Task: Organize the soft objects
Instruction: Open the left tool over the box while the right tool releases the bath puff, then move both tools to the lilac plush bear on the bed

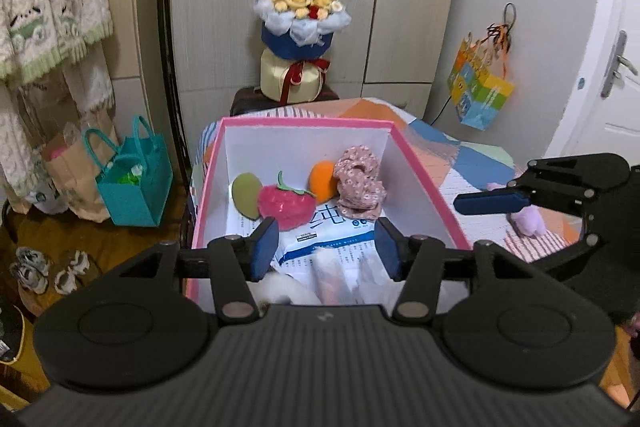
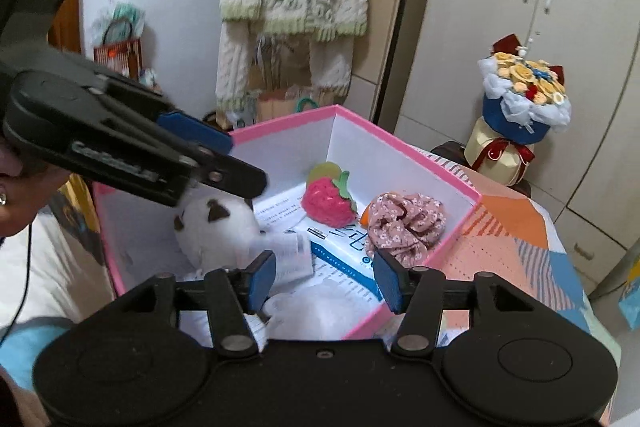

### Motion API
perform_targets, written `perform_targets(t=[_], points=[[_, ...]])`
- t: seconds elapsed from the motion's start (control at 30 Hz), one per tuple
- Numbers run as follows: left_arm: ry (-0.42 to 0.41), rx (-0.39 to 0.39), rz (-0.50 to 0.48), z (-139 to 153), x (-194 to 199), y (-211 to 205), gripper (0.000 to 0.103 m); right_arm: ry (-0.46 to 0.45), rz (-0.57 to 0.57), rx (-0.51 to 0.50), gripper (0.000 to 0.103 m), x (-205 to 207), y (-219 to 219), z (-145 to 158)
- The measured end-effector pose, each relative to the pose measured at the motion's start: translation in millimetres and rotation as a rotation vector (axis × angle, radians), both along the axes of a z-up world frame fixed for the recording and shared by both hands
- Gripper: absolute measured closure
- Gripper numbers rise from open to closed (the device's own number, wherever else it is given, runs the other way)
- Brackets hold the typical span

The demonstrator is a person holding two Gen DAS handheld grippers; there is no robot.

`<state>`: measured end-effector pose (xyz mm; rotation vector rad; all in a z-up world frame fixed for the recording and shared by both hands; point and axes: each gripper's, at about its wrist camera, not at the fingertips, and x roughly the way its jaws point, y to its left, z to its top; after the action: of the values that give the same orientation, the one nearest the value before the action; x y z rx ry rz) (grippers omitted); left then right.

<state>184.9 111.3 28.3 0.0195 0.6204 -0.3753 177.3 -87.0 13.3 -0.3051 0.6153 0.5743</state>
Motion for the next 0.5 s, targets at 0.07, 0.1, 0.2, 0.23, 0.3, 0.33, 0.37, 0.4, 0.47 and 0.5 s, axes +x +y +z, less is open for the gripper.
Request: perform_targets(t=[0.07, 0.1, 0.2, 0.23, 0.3, 0.33, 0.37, 0.4, 0.47, 0.5], points=[[-0.012, 0.002, -0.012, 6, -11, 0, 0.048, -0.001, -0.007, 0.018, 0.043, -8, -6, 5], [-0.019, 0.001, -0.021, 9, -18, 0, 0.046, -0.001, -0.009, 0.028, 0.043, -12, -10, 8], [-0.040, 0.007, -0.041, 17, -35, -1, 0.043, 0.005, -0.012, 0.051, 0.042, -24, -18, 15], [-0.048, 0.014, -0.046, 19, -42, -2, 0.043, 0.006, -0.013, 0.058, 0.042, -29, -21, 17], [-0.054, 0.024, -0.063, 23, -52, -5, 0.042, 0.006, -0.015, 0.070, 0.041, -40, -26, 21], [-0.054, 0.024, -0.076, 25, -58, -6, 0.042, 0.005, -0.013, 0.075, 0.041, -45, -29, 23], [-0.052, 0.023, -0.084, 26, -62, -7, 0.041, 0.002, -0.010, 0.080, 0.041, -50, -31, 26], [-0.054, 0.026, -0.091, 27, -67, -8, 0.041, 0.001, -0.009, 0.083, 0.040, -54, -33, 28], [-0.062, 0.038, -0.097, 29, -77, -11, 0.040, -0.007, -0.006, 0.091, 0.039, -65, -39, 32], [-0.067, 0.045, -0.099, 29, -82, -14, 0.040, -0.009, -0.007, 0.095, 0.039, -71, -42, 34]])
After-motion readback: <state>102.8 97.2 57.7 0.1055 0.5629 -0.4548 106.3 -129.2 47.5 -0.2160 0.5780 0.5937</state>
